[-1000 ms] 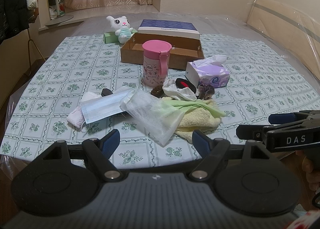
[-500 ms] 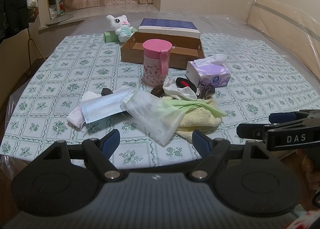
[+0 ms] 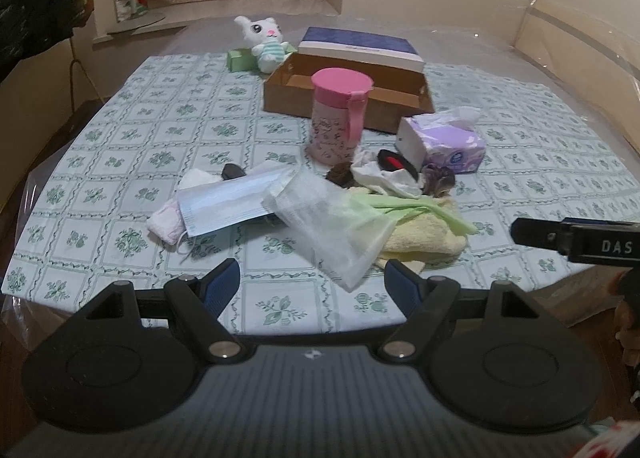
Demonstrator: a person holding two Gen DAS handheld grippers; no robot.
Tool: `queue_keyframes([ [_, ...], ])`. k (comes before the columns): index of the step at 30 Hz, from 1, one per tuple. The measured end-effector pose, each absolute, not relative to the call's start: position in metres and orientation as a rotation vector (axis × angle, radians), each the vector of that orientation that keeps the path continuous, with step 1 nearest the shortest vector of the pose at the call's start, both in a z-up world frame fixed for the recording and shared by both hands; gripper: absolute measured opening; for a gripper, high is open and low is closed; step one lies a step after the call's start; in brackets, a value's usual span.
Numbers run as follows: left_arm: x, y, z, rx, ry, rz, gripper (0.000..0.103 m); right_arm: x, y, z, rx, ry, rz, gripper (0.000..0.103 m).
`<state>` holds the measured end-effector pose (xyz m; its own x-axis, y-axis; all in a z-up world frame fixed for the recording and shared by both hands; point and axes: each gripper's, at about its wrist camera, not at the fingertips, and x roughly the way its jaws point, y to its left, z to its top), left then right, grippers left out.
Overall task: Organize soft objects
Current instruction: 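Close the right tool on the clear bag while the left tool nears the mask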
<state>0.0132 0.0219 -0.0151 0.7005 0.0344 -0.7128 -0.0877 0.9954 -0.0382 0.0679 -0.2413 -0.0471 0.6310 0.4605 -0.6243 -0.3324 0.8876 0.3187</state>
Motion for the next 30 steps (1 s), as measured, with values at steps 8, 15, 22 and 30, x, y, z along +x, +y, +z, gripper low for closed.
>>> queue_keyframes([
  [8, 0.022, 0.041, -0.033, -0.073, 0.797, 0.124, 0.077, 0.078, -0.234, -0.066, 0.193, 0.752, 0.503, 0.103],
  [15, 0.030, 0.056, -0.048, -0.088, 0.807, 0.149, 0.076, 0.090, -0.209, -0.076, 0.149, 0.734, 0.573, 0.102],
  [22, 0.041, 0.071, -0.060, -0.101, 0.804, 0.160, 0.070, 0.103, -0.177, -0.087, 0.070, 0.725, 0.631, 0.101],
  [30, 0.056, 0.084, -0.073, -0.094, 0.796, 0.166, 0.070, 0.117, -0.143, -0.102, -0.026, 0.711, 0.705, 0.094],
])
